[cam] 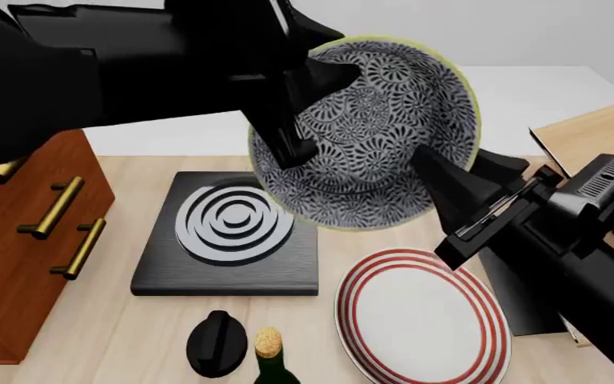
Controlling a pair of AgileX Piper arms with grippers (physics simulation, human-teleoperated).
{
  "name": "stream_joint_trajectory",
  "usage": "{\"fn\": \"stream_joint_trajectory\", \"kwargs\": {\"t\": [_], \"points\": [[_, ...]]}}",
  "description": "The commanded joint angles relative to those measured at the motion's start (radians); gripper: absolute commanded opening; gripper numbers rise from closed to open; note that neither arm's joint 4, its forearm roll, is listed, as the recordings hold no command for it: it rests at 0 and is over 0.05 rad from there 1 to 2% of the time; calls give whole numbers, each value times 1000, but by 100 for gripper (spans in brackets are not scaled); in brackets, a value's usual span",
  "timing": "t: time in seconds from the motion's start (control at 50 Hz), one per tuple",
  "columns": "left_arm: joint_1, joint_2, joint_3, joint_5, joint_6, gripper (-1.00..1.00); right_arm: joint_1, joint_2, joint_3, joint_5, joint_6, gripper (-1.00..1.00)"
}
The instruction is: Pick up the akita bowl and put it on the plate.
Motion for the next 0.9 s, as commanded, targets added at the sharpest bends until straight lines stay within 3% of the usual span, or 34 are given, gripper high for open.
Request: {"fn": "stream_joint_trajectory", "kwargs": {"t": [0.02, 0.04, 0.3, 0.56, 0.9], "points": [[-38, -21, 123, 13, -15, -100, -4, -2, -2, 7, -25, -100], [-38, -21, 126, 13, -14, 100, -5, -3, -3, 8, -27, -100], [-91, -24, 96, 58, -73, 100, -10, 6, -26, 11, -36, -100], [-119, -63, 132, 46, -70, 100, -1, 54, -72, 5, -46, -100], [-209, -54, 96, 81, -126, 100, -8, 149, -170, 5, -76, -100]]}}
